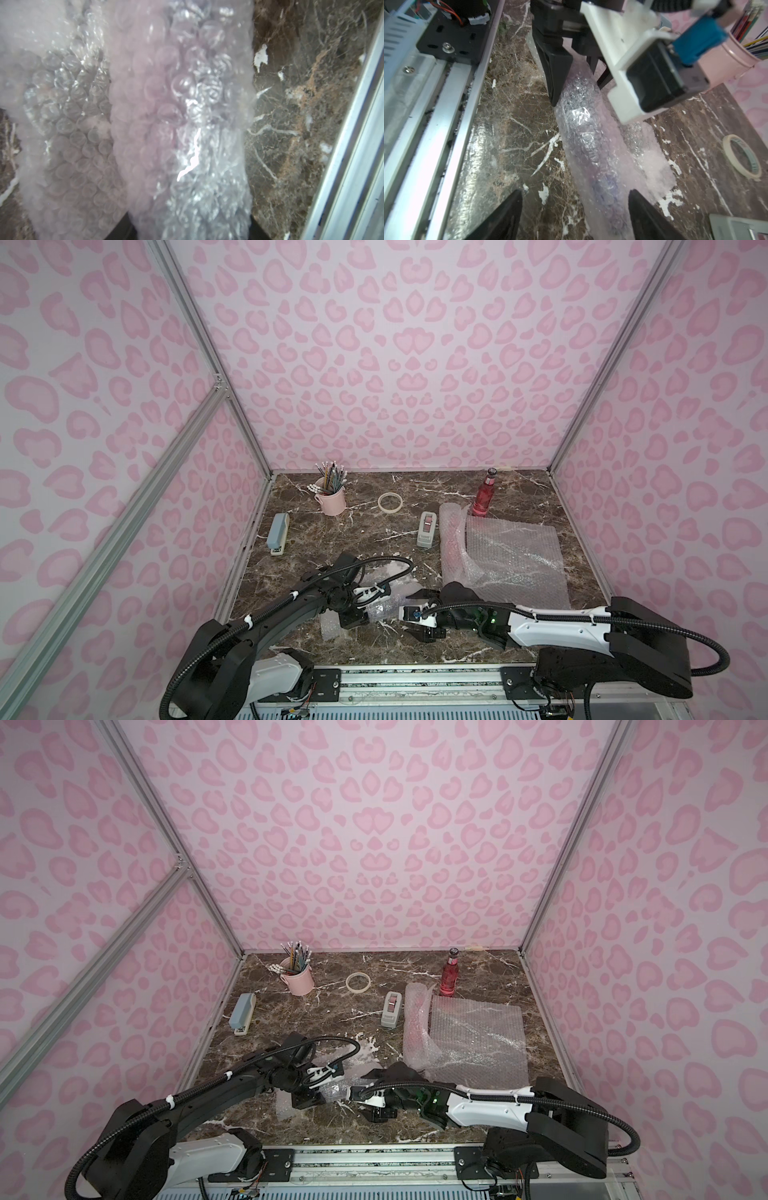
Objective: Wrap wine bottles in bubble wrap
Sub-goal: Wrap the wine bottle in bubble wrap.
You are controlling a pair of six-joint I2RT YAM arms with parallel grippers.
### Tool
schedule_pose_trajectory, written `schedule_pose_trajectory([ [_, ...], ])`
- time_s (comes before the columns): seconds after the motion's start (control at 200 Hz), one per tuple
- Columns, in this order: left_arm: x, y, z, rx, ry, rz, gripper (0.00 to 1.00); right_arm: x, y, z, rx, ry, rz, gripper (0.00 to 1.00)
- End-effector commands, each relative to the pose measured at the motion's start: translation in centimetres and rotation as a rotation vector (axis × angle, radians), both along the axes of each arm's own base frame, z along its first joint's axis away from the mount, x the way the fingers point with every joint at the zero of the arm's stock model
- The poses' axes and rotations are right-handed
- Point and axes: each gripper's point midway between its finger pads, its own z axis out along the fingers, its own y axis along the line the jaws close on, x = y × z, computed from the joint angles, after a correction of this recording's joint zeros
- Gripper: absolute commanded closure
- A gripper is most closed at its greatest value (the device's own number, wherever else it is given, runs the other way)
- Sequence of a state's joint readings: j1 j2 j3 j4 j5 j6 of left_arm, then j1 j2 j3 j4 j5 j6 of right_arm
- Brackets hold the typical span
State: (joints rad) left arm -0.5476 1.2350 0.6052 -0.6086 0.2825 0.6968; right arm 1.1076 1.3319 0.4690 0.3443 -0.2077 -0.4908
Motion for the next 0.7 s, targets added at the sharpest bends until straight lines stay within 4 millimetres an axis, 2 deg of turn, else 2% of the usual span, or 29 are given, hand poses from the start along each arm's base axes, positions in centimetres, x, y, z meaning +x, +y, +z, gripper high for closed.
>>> schedule_pose_trajectory([
  [0.0,-2.2,0.0,-0.2,-0.011,0.129,0.017,0.55,0.3,1.1,0.6,0.007,-0.161,0.046,0.21],
  [0.285,-2.2,-0.2,-0.8,0.011,0.185,0.011,0.56,0.7,4.6,-0.4,-0.012,-0.388,0.070,0.20],
  [0.42,-2.3,-0.4,-0.8,0.004,0.202,0.008,0.56,1.9,5.4,-0.7,-0.021,-0.482,0.028,0.19],
  [0.695,-2.4,0.1,-0.6,0.029,0.195,-0.001,0.55,2.6,6.3,-4.2,-0.110,-0.488,0.090,0.19],
])
